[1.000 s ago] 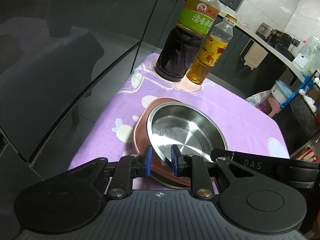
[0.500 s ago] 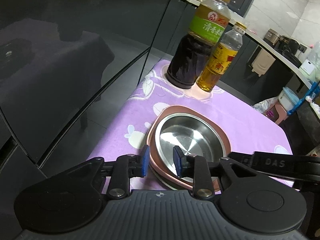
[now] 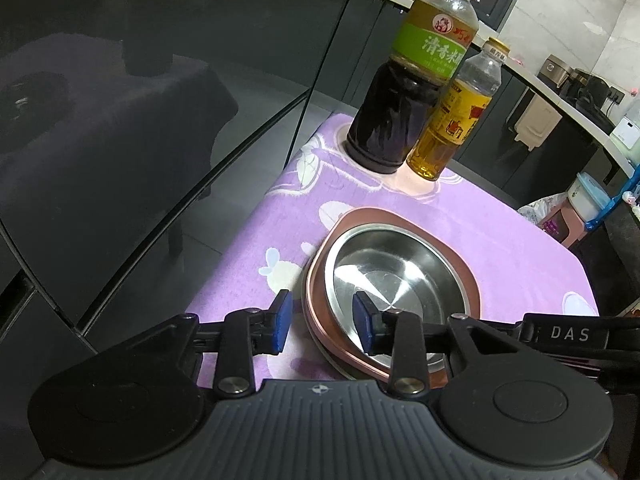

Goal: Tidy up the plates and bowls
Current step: 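Grip the stacked dishes' rims with both grippers and lift the stack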

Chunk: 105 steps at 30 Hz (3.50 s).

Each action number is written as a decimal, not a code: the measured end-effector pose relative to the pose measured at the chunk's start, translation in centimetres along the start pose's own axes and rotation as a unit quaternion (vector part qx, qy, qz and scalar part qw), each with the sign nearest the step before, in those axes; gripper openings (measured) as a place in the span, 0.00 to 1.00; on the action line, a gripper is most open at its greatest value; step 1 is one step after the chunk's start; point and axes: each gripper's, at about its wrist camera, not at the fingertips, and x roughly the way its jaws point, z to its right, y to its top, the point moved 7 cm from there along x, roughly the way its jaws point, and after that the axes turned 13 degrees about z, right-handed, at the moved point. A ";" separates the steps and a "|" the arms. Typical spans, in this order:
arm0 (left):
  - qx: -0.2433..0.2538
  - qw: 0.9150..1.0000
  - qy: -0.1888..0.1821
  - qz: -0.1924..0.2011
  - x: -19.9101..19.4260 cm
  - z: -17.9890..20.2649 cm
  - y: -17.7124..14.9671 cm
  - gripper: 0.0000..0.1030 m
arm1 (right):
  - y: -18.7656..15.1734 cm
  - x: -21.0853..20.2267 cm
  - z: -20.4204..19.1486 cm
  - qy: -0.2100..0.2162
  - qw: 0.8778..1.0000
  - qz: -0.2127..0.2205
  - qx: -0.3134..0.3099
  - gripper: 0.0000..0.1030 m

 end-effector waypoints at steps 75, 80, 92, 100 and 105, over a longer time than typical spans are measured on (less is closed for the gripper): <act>0.103 0.993 -0.029 0.040 -11.2 8.8 -4.2 0.27 | -2.1 -11.4 3.2 0.018 0.998 0.067 0.003 0.30; 0.114 0.992 -0.038 0.035 -12.0 9.5 -5.6 0.27 | -3.4 -12.3 4.3 0.015 0.998 0.063 0.016 0.30; 0.136 0.989 -0.062 0.012 -14.2 10.2 -9.1 0.28 | -7.4 -15.3 6.6 0.002 0.997 0.061 0.038 0.31; 0.144 0.988 -0.056 -0.006 -14.7 9.8 -10.7 0.28 | -8.9 -15.7 6.8 -0.005 0.998 0.053 0.035 0.31; 0.146 0.988 -0.052 -0.010 -14.2 9.6 -10.8 0.29 | -8.8 -15.2 6.8 -0.004 0.998 0.052 0.033 0.31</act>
